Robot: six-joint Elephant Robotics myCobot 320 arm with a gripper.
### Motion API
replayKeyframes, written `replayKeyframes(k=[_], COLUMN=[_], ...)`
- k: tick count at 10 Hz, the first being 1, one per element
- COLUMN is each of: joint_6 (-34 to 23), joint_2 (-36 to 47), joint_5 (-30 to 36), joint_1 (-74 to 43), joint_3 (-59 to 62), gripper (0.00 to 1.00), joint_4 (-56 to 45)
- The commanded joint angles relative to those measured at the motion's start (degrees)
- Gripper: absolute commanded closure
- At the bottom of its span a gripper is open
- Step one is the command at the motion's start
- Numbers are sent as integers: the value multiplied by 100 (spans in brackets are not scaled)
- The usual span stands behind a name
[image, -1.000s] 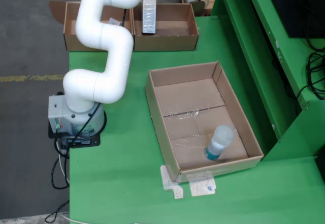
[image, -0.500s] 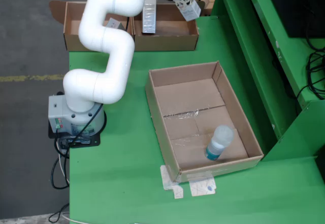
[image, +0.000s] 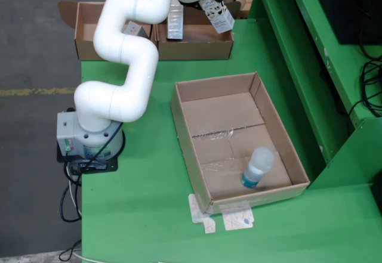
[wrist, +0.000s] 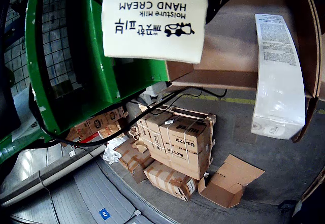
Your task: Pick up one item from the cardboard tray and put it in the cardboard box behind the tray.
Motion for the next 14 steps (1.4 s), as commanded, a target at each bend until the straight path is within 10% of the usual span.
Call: replayKeyframes(k=[1,14], joint_6=[6,202], joint_2=[92,92], joint_5=[-67,-68], joint_1=[20,20], joint_3=[175,175], gripper=[100,100], joint_4=[67,67])
